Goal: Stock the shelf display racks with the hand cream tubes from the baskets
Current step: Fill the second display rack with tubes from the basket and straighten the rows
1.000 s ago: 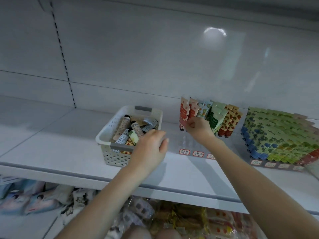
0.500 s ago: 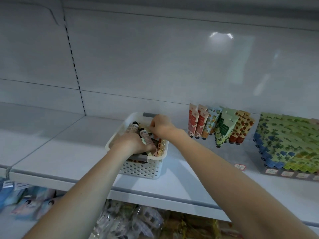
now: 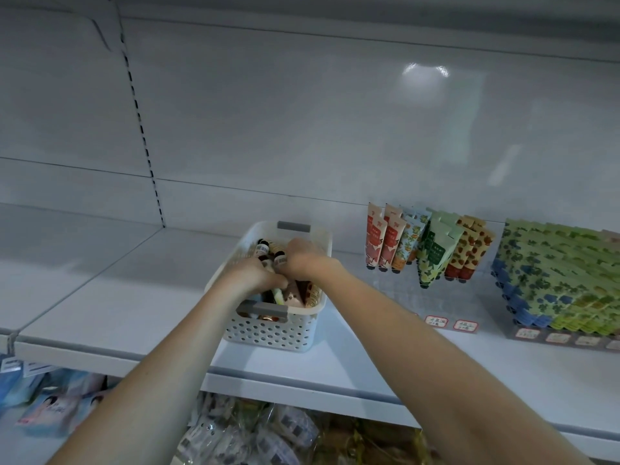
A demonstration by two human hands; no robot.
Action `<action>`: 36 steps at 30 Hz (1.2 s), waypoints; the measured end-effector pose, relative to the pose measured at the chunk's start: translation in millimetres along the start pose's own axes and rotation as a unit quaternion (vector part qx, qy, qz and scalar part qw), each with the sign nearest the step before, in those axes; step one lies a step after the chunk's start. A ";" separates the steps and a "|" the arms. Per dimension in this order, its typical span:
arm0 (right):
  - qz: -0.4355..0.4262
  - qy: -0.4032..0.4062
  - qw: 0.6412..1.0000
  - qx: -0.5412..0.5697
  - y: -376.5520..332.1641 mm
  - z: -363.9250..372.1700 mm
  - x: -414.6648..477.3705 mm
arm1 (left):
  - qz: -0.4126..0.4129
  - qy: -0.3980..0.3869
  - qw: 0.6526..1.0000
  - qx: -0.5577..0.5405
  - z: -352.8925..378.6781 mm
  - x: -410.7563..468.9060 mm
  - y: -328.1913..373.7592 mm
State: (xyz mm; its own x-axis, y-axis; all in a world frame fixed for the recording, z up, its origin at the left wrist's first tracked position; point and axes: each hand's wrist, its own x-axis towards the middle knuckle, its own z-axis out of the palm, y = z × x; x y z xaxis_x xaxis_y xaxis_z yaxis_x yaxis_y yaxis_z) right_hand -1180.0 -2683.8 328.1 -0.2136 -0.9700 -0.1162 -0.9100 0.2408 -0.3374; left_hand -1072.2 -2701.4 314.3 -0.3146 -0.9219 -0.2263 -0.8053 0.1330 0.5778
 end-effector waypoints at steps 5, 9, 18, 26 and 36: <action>0.001 0.024 0.987 0.160 5.7 -5.5 -7.6 | 0.006 0.012 0.992 -0.122 -2.6 -4.2 0.1; -0.027 0.102 0.952 0.288 11.2 -15.5 -17.8 | 0.048 0.055 0.965 -0.252 -8.3 -19.3 3.0; -0.052 0.051 0.804 0.590 34.4 -58.8 -85.1 | 0.193 0.125 0.848 -0.477 -24.4 -71.7 18.3; 0.010 -0.143 0.811 0.567 61.1 -65.0 -143.2 | 0.277 0.049 0.861 -0.423 -3.9 -95.0 22.9; -0.012 -0.105 0.674 0.731 84.3 -65.1 -162.7 | 0.279 -0.025 0.853 -0.440 22.0 -119.9 41.0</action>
State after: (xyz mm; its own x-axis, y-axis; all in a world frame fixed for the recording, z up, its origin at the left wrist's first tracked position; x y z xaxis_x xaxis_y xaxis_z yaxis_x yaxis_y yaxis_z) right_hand -1245.1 -2507.8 379.4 -0.0103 -0.9850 -0.1722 0.4440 0.1498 -0.8834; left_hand -1078.6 -2577.4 347.9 -0.5637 -0.7853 0.2561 0.1595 0.2007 0.9666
